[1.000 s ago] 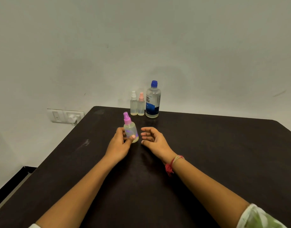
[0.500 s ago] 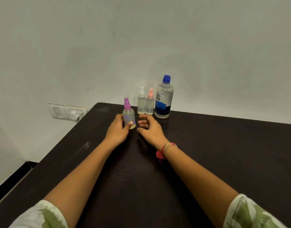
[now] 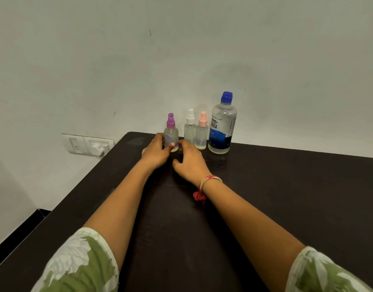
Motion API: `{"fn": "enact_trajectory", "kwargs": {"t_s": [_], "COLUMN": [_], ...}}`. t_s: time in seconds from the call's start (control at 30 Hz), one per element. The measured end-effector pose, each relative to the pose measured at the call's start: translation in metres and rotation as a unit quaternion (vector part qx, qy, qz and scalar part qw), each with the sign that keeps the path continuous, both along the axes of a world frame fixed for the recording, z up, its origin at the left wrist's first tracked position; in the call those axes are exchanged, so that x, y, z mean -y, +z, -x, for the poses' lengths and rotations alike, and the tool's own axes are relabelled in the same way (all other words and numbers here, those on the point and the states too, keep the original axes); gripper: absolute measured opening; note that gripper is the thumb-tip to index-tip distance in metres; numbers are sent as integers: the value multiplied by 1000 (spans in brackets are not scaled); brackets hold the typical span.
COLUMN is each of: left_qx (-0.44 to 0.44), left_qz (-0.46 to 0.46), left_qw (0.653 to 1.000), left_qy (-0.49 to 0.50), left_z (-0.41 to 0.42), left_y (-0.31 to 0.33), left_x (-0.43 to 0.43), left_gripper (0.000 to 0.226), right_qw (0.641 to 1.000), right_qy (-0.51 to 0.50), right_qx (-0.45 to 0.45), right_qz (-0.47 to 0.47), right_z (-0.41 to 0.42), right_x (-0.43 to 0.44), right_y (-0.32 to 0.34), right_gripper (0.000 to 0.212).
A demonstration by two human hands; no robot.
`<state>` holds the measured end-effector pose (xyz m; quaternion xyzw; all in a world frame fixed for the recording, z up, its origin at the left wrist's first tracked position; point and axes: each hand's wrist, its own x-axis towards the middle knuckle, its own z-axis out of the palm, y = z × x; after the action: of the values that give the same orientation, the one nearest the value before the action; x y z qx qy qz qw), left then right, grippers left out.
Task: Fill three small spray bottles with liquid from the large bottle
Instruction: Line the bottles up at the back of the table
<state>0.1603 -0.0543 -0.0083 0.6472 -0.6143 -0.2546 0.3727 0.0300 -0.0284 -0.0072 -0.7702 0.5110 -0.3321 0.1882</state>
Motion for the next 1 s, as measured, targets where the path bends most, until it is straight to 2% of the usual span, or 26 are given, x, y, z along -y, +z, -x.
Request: {"fn": "enact_trajectory", "kwargs": {"t_s": [0.23, 0.43, 0.6, 0.7, 0.8, 0.9, 1.0], "left_qx": [-6, -142, -65, -13, -11, -5, -19], "left_qz": [3, 56, 0, 3, 16, 16, 29], "left_qw": [1000, 988, 996, 996, 995, 995, 995], "left_qy": [-13, 25, 54, 90, 102, 94, 92], "left_z": [-4, -3, 4, 9, 9, 9, 10], "left_y": [-5, -2, 3, 2, 1, 2, 3], "left_x": [19, 14, 24, 30, 32, 33, 32], "left_gripper": [41, 70, 67, 67, 70, 68, 63], "right_qw": [1000, 983, 980, 976, 958, 921, 887], "right_qy": [-7, -75, -67, -72, -94, -176, -283], "right_qx": [-11, 139, 140, 153, 164, 155, 196], "right_qz": [3, 95, 124, 139, 217, 311, 308], "right_z": [-3, 5, 3, 5, 11, 24, 45], "right_x": [10, 3, 2, 2, -2, -3, 1], "right_y": [-2, 4, 4, 3, 11, 22, 24], "right_gripper": [45, 14, 9, 8, 10, 22, 32]}}
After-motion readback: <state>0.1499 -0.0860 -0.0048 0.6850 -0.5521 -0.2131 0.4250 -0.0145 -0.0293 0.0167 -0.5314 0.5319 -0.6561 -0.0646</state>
